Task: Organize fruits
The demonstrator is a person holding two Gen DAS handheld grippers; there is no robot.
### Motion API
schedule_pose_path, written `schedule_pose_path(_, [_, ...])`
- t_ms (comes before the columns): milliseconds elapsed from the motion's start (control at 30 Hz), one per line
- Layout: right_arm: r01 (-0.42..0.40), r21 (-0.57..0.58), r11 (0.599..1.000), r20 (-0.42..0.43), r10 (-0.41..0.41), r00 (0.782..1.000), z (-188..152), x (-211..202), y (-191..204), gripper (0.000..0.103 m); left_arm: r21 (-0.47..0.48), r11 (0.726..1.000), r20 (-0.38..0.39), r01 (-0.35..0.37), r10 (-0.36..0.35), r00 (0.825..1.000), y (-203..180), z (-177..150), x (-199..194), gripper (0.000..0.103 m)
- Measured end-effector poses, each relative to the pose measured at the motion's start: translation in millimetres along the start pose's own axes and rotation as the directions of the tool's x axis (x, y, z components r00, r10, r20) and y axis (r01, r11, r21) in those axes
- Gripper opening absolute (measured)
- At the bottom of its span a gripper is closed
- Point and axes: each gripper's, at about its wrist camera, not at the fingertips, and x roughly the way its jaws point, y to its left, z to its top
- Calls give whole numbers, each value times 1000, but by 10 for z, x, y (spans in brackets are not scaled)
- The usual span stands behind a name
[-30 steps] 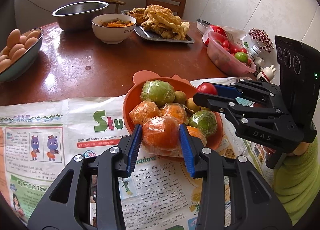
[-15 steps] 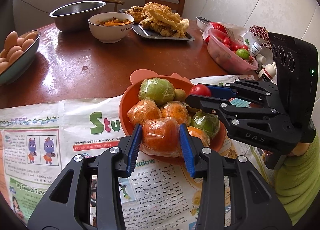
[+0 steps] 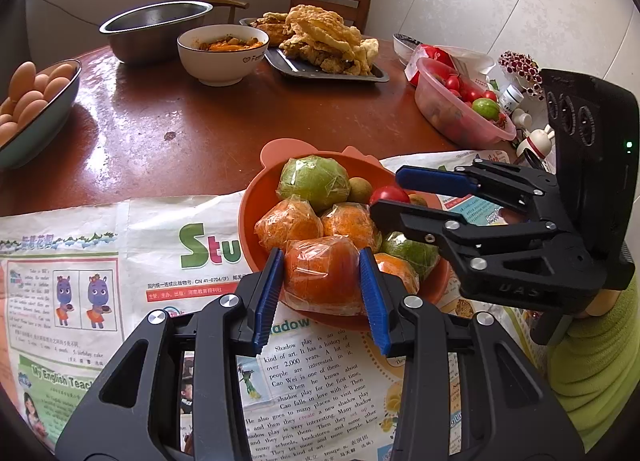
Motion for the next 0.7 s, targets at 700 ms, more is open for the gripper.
schedule_pose_path(700, [54, 24, 998, 67, -56, 996, -64, -355, -13, 70, -20, 1000, 37, -5, 5, 999, -14, -3, -167, 48])
